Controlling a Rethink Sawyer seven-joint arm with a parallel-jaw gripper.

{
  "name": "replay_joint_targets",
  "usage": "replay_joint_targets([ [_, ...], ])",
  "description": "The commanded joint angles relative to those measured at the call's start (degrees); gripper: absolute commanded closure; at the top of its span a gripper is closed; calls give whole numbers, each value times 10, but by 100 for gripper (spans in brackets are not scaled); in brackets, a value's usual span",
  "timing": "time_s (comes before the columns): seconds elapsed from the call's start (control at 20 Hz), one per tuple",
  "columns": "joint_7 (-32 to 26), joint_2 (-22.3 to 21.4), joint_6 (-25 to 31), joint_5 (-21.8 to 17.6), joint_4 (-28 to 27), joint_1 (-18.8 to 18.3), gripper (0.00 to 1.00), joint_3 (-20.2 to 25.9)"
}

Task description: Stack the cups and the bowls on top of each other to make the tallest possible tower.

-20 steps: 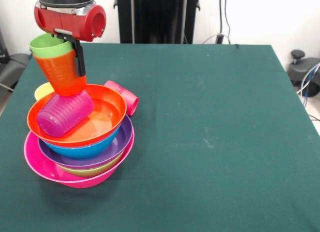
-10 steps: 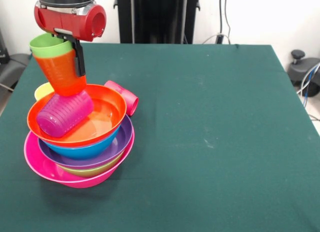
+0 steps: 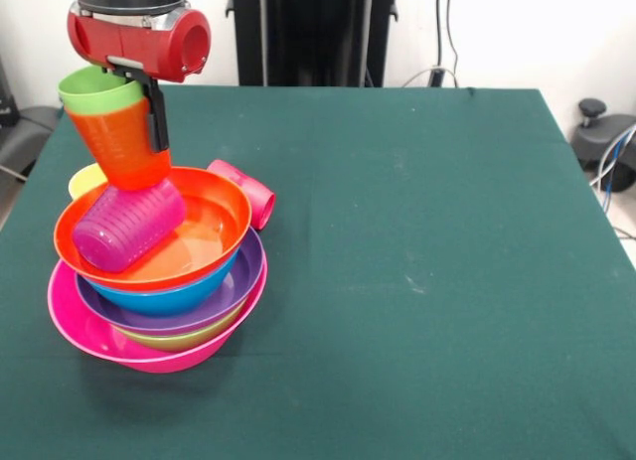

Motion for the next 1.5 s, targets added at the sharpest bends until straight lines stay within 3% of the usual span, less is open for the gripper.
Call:
replay_joint_targets([
  [0.05, -25, 31, 5, -39, 8, 18, 100, -21],
  [0.85, -12, 1, 10, -34, 37, 26, 100, -24],
  [1.2, 50, 42, -11, -34, 4, 81, 100, -47],
  [1.5, 65, 39, 0, -14, -4, 112, 100, -68],
])
